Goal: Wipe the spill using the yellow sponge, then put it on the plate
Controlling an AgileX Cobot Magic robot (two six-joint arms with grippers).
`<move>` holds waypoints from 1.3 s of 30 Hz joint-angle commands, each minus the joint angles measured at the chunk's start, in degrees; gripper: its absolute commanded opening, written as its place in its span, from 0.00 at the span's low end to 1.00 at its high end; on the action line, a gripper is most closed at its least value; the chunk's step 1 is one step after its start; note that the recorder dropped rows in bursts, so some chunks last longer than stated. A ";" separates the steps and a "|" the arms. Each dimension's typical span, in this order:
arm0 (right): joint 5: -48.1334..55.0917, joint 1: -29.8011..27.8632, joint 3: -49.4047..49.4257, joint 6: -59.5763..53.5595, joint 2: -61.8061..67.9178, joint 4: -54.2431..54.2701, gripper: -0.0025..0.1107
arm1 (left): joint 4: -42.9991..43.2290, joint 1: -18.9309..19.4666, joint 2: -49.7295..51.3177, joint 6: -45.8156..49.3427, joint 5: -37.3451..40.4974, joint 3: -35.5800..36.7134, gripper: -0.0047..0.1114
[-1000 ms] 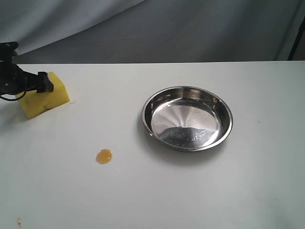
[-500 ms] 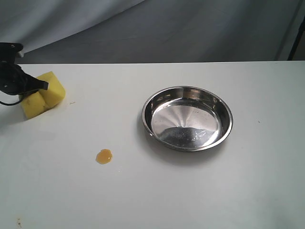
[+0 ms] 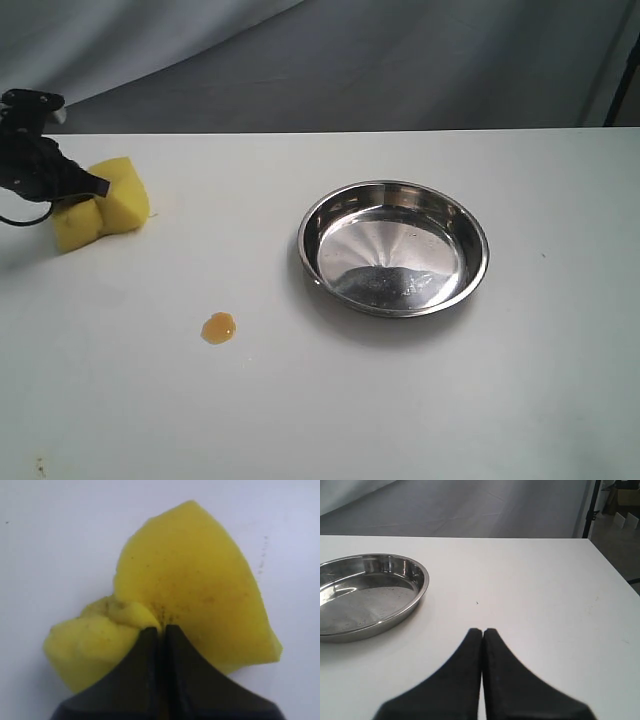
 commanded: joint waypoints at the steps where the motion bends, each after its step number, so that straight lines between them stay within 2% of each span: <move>1: -0.47 -0.20 0.22 0.03 0.20 0.29 0.02 | 0.20 -6.82 0.70 2.98 -0.92 0.26 0.04; 2: -0.47 -0.20 0.22 0.03 0.20 0.29 0.02 | 0.09 -9.60 1.35 3.09 -2.18 0.26 0.04; 6: -0.47 -0.20 0.22 0.03 0.20 0.29 0.02 | 0.09 -15.92 2.47 7.24 -2.56 0.26 0.04; 10: -0.47 -0.20 0.22 0.03 0.20 0.29 0.02 | 0.09 -17.37 2.26 7.24 -4.47 0.26 0.04; 14: -0.47 -0.20 0.22 0.03 0.20 0.29 0.02 | 0.22 -16.05 2.26 7.12 -6.37 0.26 0.04; 17: -0.47 -0.20 0.22 0.03 0.20 0.29 0.02 | 0.34 -13.58 2.26 6.98 -6.93 0.26 0.04; 24: -0.47 -0.20 0.22 0.03 0.20 0.29 0.02 | 0.34 -3.76 2.26 6.23 -3.06 0.26 0.04; 29: -0.47 -0.20 0.22 0.03 0.20 0.29 0.02 | -0.11 1.76 2.26 5.16 0.66 0.26 0.04; 34: -0.47 -0.20 0.22 0.03 0.20 0.29 0.02 | -1.30 1.38 2.26 5.16 2.58 0.26 0.04; 39: -0.47 -0.20 0.22 0.03 0.20 0.29 0.02 | -6.70 -3.35 2.26 5.98 4.26 0.26 0.04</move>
